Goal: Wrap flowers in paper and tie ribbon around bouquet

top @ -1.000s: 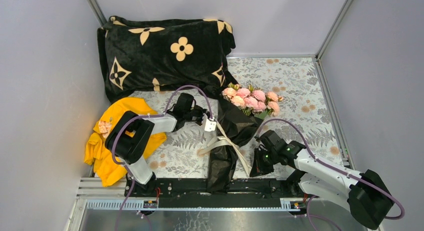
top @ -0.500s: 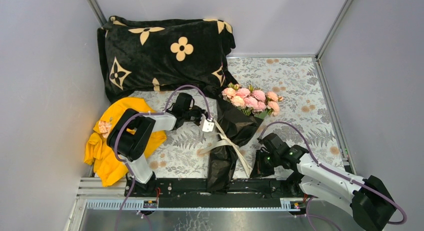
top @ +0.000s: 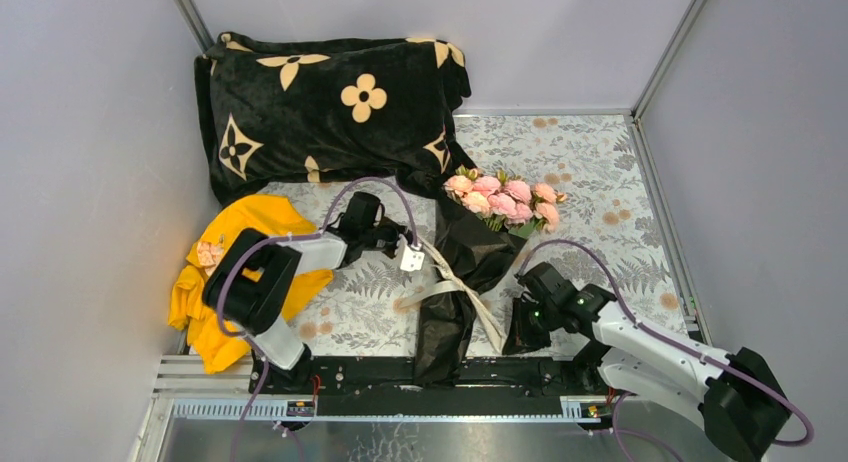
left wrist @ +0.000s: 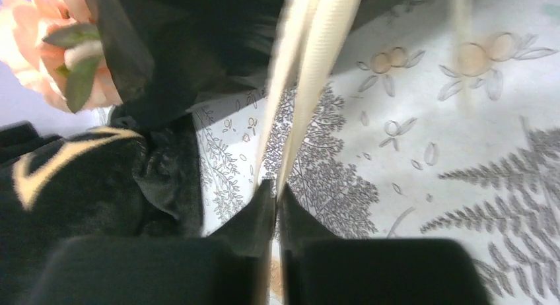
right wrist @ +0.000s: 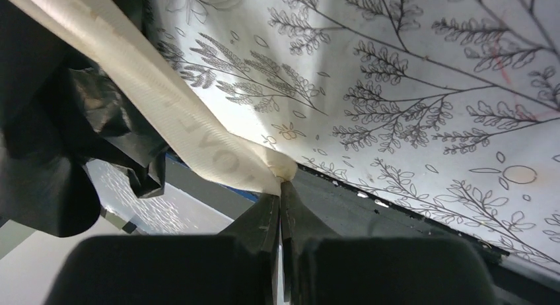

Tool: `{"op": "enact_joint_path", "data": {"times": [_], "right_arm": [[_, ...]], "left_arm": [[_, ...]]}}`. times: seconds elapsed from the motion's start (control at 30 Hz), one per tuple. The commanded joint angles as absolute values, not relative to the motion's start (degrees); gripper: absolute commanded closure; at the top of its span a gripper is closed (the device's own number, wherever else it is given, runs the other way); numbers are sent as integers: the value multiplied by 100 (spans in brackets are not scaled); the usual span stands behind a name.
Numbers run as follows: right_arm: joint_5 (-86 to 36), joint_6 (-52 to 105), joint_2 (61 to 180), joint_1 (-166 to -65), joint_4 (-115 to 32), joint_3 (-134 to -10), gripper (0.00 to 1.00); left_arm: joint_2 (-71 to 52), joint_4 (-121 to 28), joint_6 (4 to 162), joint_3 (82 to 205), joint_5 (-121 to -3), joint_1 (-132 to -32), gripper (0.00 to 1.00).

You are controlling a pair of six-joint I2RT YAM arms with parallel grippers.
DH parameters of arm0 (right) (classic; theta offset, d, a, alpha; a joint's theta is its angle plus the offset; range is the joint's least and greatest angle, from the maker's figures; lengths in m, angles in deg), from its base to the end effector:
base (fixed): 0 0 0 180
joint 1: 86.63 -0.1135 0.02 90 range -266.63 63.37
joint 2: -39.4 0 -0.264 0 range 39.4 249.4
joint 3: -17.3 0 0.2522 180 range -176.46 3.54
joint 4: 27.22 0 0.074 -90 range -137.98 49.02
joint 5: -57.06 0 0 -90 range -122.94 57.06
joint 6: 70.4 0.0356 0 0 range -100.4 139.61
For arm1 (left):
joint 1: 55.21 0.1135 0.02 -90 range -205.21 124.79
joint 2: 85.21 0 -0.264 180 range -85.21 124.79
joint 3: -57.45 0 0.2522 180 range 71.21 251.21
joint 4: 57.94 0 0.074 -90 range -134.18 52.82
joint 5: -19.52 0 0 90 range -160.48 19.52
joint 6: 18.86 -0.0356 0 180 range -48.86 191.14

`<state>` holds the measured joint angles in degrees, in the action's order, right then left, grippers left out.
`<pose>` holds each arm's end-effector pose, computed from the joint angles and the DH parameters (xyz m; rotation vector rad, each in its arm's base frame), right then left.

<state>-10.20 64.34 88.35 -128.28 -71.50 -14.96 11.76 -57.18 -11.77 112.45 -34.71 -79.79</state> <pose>0.0955 0.1034 0.1468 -0.0726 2.8960 0.9368 0.2779 -0.1500 0.1371 1.9011 1.0201 -0.1464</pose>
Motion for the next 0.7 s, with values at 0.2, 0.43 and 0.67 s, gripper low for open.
{"op": "enact_joint_path", "data": {"times": [0.2,0.43,0.67], "right_arm": [[-1972,5880,9200,-12882,-7864,-2817,53],[-2377,5754,9003,-12885,-8221,-3335,38],[-2604,5777,9027,-12883,-8048,-3436,39]], "left_arm": [[-659,-3789,-1482,10533,-3882,-8285,7],[-1456,-2439,-791,10906,-3452,-8652,9],[-1017,-4212,2102,10832,-3842,-9415,49]]}}
